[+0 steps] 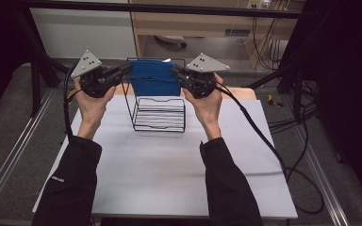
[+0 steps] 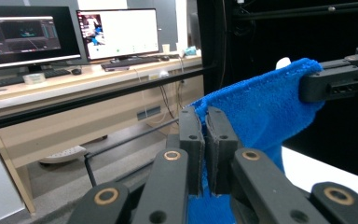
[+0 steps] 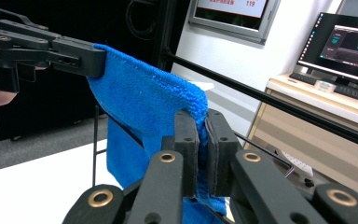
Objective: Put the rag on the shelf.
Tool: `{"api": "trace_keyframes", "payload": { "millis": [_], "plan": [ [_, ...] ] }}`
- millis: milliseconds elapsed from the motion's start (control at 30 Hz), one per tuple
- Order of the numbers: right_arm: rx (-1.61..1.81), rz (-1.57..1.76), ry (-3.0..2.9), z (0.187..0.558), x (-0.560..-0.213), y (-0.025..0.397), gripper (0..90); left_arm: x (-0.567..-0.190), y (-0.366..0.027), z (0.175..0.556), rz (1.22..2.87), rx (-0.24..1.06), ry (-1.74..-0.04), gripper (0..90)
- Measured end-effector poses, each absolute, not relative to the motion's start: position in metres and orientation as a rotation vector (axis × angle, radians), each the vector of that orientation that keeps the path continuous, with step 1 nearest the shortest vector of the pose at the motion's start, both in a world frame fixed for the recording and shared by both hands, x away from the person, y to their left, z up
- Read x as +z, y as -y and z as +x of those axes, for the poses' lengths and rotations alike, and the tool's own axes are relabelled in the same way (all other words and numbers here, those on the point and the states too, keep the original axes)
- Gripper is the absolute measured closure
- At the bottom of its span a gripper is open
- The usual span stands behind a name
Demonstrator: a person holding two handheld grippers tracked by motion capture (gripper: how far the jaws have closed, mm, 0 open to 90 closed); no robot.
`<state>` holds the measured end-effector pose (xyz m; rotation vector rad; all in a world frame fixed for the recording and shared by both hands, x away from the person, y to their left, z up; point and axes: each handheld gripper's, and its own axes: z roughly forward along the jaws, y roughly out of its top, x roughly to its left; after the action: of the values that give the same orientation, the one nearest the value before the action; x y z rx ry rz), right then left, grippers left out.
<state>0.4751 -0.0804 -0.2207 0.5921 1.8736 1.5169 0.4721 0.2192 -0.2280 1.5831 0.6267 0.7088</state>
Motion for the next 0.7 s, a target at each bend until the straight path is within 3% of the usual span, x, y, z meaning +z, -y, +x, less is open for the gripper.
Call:
{"api": "trace_keyframes", "payload": {
  "millis": [467, 700],
  "plan": [
    [1.395, 0.573, -2.009, 0.466, -0.228, 0.076, 83.9, -0.247, -0.222, 0.465, 1.7, 0.625, -0.665, 84.1],
    [1.363, 0.575, -2.062, 0.466, -0.231, 0.075, 84.0, -0.244, -0.23, 0.462, 1.738, 0.586, -0.72, 73.8]
  ]
}}
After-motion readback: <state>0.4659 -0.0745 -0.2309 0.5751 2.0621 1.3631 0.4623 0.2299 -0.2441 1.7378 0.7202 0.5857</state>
